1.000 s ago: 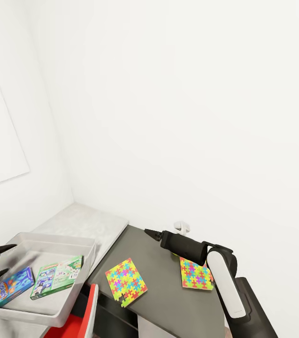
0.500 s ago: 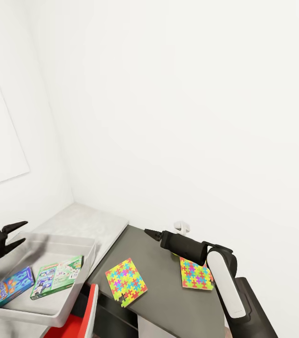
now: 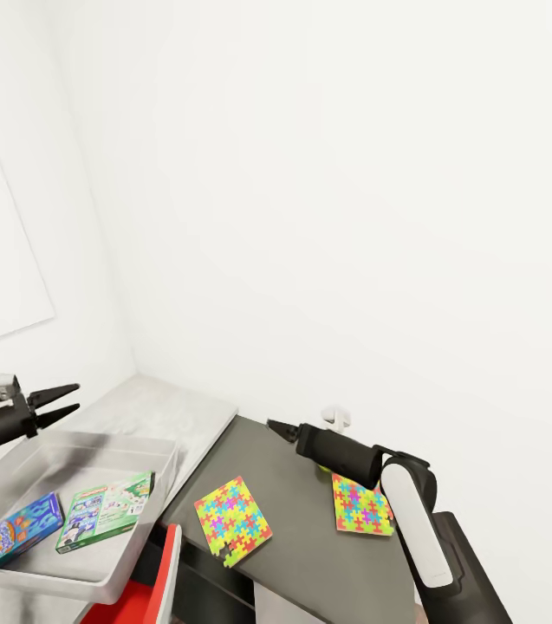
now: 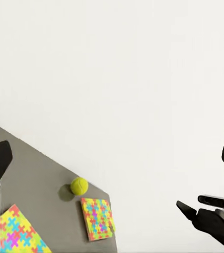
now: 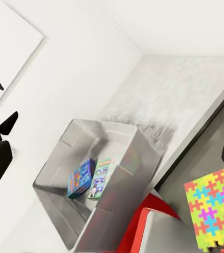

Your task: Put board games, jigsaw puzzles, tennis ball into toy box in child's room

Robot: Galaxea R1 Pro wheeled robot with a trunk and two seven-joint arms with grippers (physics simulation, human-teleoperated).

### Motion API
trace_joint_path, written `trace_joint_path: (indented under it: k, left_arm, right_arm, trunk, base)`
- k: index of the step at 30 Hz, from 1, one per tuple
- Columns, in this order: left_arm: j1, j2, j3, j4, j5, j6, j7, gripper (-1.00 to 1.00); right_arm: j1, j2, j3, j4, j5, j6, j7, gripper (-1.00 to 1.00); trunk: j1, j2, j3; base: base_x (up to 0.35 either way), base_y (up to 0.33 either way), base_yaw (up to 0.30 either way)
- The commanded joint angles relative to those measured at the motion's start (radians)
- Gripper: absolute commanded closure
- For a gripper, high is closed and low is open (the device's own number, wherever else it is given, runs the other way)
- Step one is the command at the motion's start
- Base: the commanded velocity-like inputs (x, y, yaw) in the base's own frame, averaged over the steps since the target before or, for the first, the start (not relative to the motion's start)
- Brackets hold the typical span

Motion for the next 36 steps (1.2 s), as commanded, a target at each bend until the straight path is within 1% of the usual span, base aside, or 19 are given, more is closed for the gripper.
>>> trace_joint_path:
  k: [1,5,7,9,14,22,30,36]
  left_arm:
    - [-0.001,0.002,-0.008,-0.006,0.001,0.005,-0.015,-1.00]
    - [-0.001,0.005,-0.018,-0.014,0.001,0.005,-0.049,-1.00]
    - [-0.001,0.006,-0.022,-0.017,0.001,0.005,-0.080,-1.00]
    - [-0.001,0.006,-0.023,-0.019,0.001,0.005,-0.099,-1.00]
    - [-0.001,0.010,-0.025,-0.021,0.001,0.009,-0.124,-1.00]
    - [0.000,0.014,-0.023,-0.021,-0.001,0.017,-0.156,-1.00]
    - [0.000,0.015,-0.026,-0.024,0.000,0.020,-0.163,-1.00]
    - [-0.001,0.015,-0.027,-0.026,0.001,0.020,-0.165,-1.00]
  right_arm:
    - [-0.001,0.000,0.000,0.000,0.007,-0.010,0.007,-1.00]
    - [-0.001,0.000,0.020,0.000,0.008,-0.030,0.007,-1.00]
    - [-0.001,0.000,0.046,0.000,0.008,-0.037,0.005,-1.00]
    - [-0.001,-0.001,0.059,0.000,0.008,-0.041,0.003,-1.00]
    - [-0.001,-0.001,0.074,0.000,0.009,-0.079,0.004,-1.00]
    - [-0.001,-0.002,0.078,0.000,0.009,-0.096,0.006,-1.00]
    - [-0.002,-0.002,0.077,0.000,0.009,-0.098,0.008,-1.00]
    - [-0.002,-0.003,0.076,0.000,0.009,-0.098,0.008,-1.00]
  trunk:
    - [0.001,-0.002,-0.002]
    - [0.001,-0.002,-0.002]
    - [0.001,-0.002,-0.002]
    - [0.001,-0.002,-0.002]
    - [0.001,-0.002,0.001]
    - [0.001,-0.002,0.012]
    - [0.001,-0.002,0.024]
    - [0.001,-0.002,0.026]
  base:
    - [0.000,0.000,0.000]
    - [-0.034,0.000,0.000]
    - [-0.168,0.000,0.000]
    - [-0.213,0.000,0.000]
    - [-0.096,0.000,0.000]
    - [-0.013,0.000,-0.005]
    - [-0.001,0.000,0.000]
    - [-0.007,0.000,0.000]
